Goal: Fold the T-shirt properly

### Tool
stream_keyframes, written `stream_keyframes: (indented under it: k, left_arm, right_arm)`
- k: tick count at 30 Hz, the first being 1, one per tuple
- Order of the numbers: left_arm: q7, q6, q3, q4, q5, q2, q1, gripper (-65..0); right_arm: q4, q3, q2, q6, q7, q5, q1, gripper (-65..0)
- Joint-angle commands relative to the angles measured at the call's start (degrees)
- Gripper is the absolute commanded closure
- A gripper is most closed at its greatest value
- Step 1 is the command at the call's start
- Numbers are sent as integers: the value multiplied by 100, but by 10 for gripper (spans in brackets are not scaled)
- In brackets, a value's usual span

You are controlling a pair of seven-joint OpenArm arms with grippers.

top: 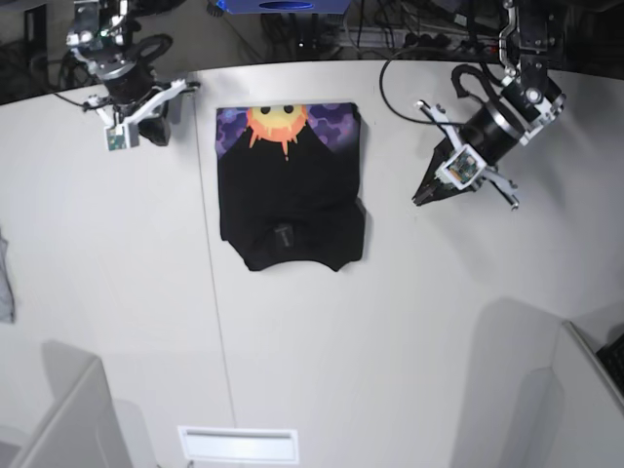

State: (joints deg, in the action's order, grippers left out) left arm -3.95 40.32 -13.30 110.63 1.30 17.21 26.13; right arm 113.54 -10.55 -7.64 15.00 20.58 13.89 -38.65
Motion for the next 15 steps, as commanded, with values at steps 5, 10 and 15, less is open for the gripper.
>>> stream_keyframes:
  k: [5,10,15]
  left_arm:
    - [874,-32,-213,98,-38,33,908,0]
    - [891,-32,-178,106,-20,41,1928,0]
    - [891,-32,-81,-43,-20,261,3053,0]
  right_arm:
    - [141,-66,153,104,-735,-778,-526,0]
    - [282,-145,276,104,-788,-1042,-1343,0]
    - [246,-198,302,104,-111,-1042,-2161,0]
